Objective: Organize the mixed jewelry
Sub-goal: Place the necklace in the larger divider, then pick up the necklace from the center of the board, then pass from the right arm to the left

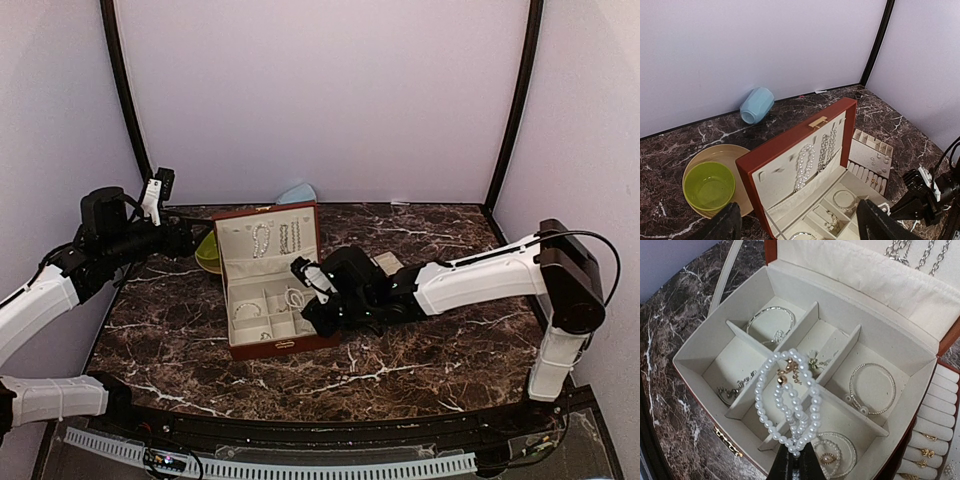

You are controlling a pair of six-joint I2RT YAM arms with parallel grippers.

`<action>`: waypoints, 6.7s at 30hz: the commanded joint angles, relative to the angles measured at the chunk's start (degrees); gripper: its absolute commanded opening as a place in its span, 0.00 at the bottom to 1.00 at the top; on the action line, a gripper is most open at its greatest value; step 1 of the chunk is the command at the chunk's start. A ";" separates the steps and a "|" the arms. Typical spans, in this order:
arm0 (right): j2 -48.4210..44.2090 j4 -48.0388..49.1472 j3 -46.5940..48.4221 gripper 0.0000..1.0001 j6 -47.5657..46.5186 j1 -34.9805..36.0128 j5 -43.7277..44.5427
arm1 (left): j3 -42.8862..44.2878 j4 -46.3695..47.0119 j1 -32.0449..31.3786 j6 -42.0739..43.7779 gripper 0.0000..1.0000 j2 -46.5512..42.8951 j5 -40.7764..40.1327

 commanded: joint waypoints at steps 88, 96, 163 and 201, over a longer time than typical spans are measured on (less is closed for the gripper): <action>13.31 -19.74 18.69 0.00 -5.60 -6.55 -10.13 | -1.10 1.44 0.31 0.55 0.82 -1.50 -1.28; 10.52 -19.63 16.99 0.00 -4.73 -7.42 -10.03 | -1.18 1.44 0.31 0.51 0.82 -1.42 -1.30; -4.48 -25.62 -12.25 0.09 21.66 -25.71 12.58 | -1.96 0.80 0.32 2.95 0.83 -2.88 -9.47; -38.43 -9.07 -25.57 0.00 11.89 -27.08 -7.31 | 6.10 37.77 -33.03 -3.47 0.80 37.23 4.63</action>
